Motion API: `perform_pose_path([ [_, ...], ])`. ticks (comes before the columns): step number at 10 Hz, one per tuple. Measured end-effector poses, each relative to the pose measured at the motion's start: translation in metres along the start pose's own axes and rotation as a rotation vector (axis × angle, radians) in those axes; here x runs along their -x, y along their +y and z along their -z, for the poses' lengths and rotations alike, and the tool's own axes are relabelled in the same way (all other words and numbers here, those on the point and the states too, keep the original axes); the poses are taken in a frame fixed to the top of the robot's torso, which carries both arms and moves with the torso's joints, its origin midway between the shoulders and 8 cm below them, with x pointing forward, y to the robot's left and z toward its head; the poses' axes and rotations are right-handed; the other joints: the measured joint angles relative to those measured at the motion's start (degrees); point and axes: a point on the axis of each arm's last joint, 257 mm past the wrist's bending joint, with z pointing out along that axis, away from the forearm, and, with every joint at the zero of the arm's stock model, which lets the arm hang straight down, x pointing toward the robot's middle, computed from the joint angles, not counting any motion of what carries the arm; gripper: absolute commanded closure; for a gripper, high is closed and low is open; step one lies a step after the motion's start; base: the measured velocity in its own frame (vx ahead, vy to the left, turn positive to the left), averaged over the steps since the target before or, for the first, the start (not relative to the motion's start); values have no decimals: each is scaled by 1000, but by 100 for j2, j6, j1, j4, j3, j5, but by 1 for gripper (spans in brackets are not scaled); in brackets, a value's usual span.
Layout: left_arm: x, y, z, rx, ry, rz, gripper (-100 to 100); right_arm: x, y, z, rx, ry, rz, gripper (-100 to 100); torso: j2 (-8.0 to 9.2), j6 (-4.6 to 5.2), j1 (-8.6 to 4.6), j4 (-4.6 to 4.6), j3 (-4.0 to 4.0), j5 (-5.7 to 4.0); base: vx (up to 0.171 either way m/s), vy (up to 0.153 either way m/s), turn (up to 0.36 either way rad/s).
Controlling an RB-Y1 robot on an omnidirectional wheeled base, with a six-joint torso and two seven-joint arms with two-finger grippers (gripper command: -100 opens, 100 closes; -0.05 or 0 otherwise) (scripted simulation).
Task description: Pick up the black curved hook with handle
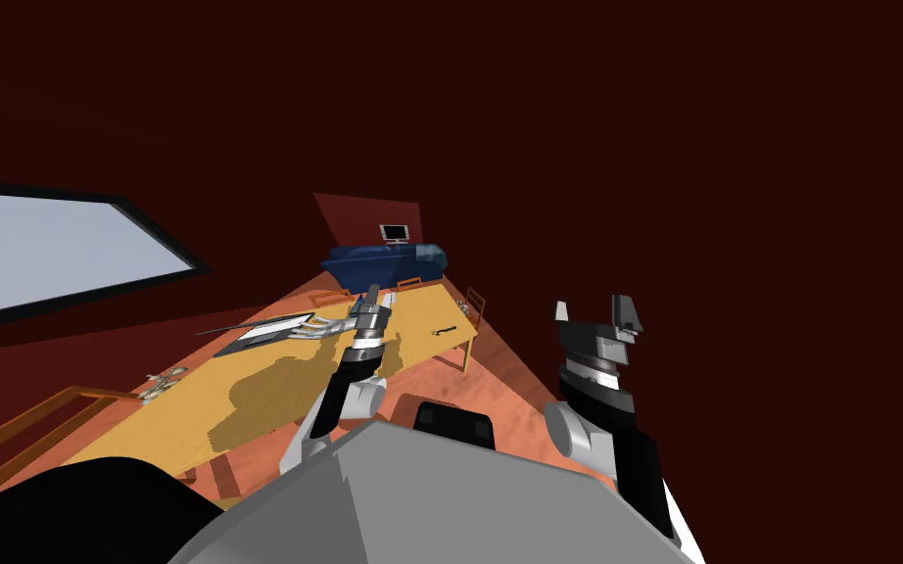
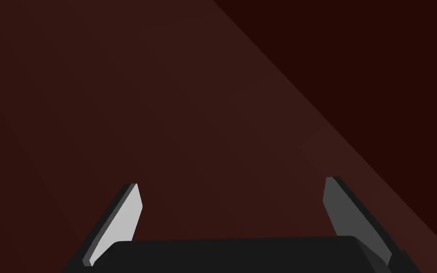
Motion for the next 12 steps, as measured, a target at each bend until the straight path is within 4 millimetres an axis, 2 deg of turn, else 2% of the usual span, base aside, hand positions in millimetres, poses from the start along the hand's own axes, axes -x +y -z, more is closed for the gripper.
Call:
perform_pose_path([
  [4,8,16,-3,42,64,-98,-100,0,0,0,0,0,0,0,0,1,-46,0,0,-10,-1,-119,-25],
  [7,26,38,-5,109,82,-181,-100,0,0,0,0,0,0,0,-16,1,-60,-3,-9,-14,43,-170,-45],
  [9,46,58,-5,175,79,-238,-100,0,0,0,0,0,0,0,-18,0,-64,-4,-10,-16,58,-172,-58],
  [12,87,96,-2,299,53,-309,-100,0,0,0,0,0,0,0,-40,1,-69,-9,-23,-16,108,-186,-69],
])
